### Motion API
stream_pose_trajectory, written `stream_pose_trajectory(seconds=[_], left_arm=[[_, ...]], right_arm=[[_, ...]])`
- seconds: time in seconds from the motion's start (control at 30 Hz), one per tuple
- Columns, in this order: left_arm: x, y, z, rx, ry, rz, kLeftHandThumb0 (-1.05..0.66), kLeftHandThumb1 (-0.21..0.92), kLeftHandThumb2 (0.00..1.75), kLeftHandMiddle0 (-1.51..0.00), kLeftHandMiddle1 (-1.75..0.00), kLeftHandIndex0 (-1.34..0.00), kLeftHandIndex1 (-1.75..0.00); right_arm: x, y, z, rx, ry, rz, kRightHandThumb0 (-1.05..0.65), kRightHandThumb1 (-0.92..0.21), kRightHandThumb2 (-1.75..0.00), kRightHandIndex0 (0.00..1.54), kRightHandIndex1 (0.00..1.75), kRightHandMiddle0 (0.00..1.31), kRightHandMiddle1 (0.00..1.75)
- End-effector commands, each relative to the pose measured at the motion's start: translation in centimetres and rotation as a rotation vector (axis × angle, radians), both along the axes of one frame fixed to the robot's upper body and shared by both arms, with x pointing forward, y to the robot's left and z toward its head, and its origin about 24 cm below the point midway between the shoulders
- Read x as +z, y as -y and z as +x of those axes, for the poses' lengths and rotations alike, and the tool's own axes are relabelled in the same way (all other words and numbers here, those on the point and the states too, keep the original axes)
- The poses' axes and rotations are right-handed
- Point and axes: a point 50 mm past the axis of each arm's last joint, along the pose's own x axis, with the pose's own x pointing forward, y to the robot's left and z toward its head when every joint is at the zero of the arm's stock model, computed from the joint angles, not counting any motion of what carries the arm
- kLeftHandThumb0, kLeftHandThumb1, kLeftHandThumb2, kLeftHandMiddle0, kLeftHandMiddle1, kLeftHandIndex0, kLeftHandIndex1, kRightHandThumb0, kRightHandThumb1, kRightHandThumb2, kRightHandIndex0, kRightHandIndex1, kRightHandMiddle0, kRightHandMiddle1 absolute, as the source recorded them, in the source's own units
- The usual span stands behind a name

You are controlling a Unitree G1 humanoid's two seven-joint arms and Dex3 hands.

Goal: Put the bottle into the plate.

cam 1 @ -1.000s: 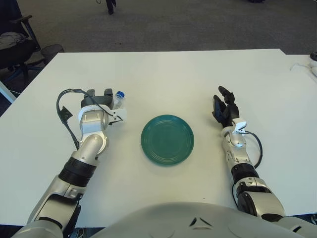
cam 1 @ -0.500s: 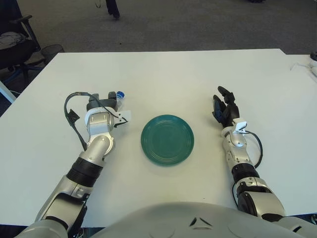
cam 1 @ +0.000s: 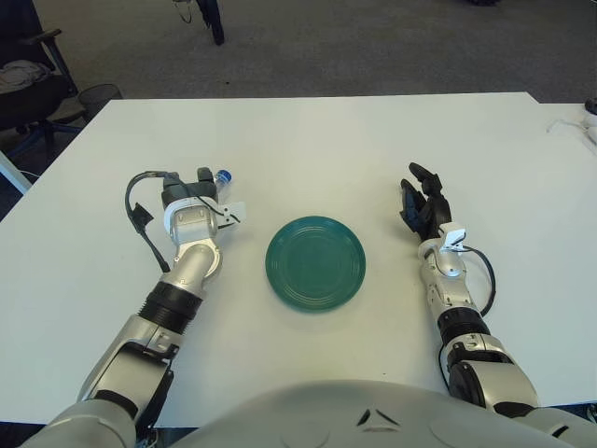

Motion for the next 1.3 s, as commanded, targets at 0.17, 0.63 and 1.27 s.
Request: stream_pose_trajectory(seconds=[0.17,0.63,1.27], left_arm=[[-3.3,0.1,-0.7,0.043,-0.084,-0.042,-1.03,0.92,0.40,0.00,0.00,0.00,0.00],[-5.0,-0.2,-0.8,0.098,-0.127,-0.047,-1.00,0.92,0.34,-0.03,-0.01,0.00,0.00],[-6.3,-0.7,-0.8,0.077,-0.172,-0.029,-1.05,0.92,0.45,-0.18,-0.08,0.00,0.00]], right_arm=[[-6.9,0.1,-5.2,-0.029,-0.384,0.046,-0.60,-0.92,-0.59,0.39,0.01,0.00,0.69],[-7.0,0.4,-5.3,-0.036,-0.389,0.061,-0.60,-0.91,-0.55,0.40,0.02,0.00,0.74],[-7.1,0.7,-5.5,-0.040,-0.392,0.064,-0.57,-0.91,-0.56,0.41,0.02,0.00,0.74]])
